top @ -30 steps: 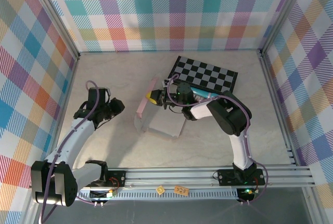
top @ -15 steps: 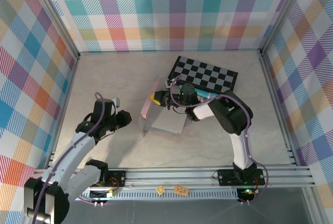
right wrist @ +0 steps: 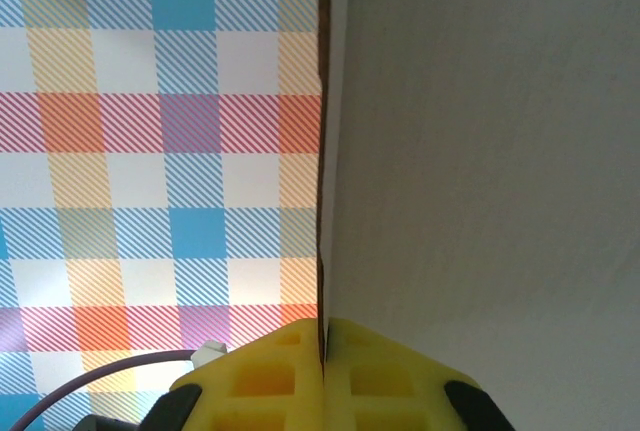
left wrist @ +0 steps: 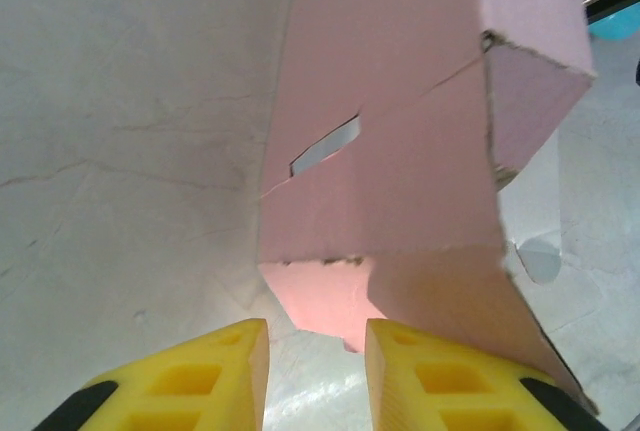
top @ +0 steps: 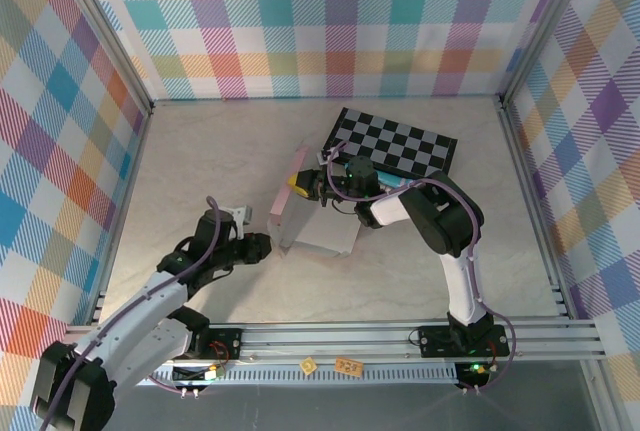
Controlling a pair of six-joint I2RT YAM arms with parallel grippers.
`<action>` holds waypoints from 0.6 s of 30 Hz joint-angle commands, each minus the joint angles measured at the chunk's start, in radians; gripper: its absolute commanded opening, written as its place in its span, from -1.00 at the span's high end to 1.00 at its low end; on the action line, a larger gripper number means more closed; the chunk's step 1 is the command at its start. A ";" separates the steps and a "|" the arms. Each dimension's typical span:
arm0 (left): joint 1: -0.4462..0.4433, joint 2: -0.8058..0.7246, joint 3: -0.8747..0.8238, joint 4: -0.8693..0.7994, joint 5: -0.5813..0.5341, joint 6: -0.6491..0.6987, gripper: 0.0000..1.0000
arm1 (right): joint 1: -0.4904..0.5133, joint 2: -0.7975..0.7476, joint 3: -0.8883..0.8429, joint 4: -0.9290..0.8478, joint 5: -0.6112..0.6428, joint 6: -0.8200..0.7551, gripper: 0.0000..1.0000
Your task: Fold the paper box
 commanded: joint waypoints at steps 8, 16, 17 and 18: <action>-0.062 0.041 -0.039 0.188 -0.042 0.028 0.31 | -0.017 0.027 0.020 -0.031 0.020 0.016 1.00; -0.067 0.112 -0.043 0.293 -0.089 0.034 0.32 | -0.017 0.034 0.022 -0.025 0.024 0.031 1.00; -0.068 0.126 -0.043 0.314 -0.088 0.033 0.33 | -0.018 0.037 0.021 -0.022 0.026 0.035 1.00; -0.068 0.138 -0.042 0.332 -0.088 0.032 0.33 | -0.017 0.037 0.019 -0.021 0.029 0.037 1.00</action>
